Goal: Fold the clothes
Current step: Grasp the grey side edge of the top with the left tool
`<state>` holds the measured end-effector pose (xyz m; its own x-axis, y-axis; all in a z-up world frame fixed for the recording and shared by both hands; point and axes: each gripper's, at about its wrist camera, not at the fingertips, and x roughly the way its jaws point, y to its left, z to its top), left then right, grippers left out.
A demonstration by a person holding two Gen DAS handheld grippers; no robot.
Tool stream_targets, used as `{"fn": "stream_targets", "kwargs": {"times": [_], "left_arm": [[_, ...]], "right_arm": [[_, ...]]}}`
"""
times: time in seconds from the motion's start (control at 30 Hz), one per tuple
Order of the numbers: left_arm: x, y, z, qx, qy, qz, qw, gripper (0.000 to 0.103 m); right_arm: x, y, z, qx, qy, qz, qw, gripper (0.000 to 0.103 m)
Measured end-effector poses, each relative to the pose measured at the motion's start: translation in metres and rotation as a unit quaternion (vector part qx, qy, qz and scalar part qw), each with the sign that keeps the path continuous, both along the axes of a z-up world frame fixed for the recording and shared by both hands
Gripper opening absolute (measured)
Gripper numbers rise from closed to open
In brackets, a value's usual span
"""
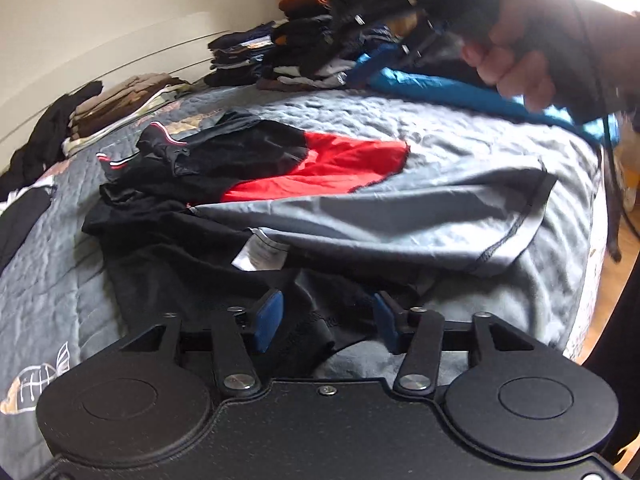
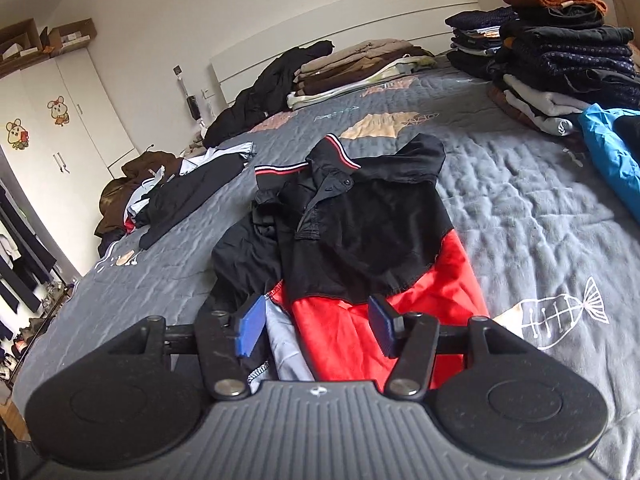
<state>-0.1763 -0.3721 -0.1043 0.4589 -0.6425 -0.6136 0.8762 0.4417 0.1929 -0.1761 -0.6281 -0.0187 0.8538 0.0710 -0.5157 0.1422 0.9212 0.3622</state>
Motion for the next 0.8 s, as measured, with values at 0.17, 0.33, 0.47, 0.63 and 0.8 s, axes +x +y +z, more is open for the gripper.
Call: {"fn": "stream_targets", "kwargs": {"times": [0.17,0.33,0.47,0.63,0.8], "left_arm": [[-0.010,0.004,-0.002,0.030,-0.040,-0.017,0.9986,0.040],[-0.019,0.018,0.005,0.073,-0.123,-0.040,0.9889,0.040],[-0.023,0.017,-0.006,0.115,-0.148,-0.065,0.9801,0.040],[-0.029,0.012,-0.019,0.142,-0.195,-0.079,0.9672,0.040],[-0.030,0.000,-0.023,0.118,-0.236,-0.074,0.9618,0.036]], "right_arm": [[-0.003,-0.001,0.000,0.007,-0.003,0.001,1.000,0.056],[-0.005,0.000,0.001,-0.001,-0.001,0.009,1.000,0.056],[-0.008,0.001,0.001,0.001,-0.001,0.012,1.000,0.056],[-0.012,0.000,-0.001,0.001,0.002,0.015,1.000,0.057],[-0.014,-0.004,-0.002,0.003,0.005,0.008,1.000,0.057]]}}
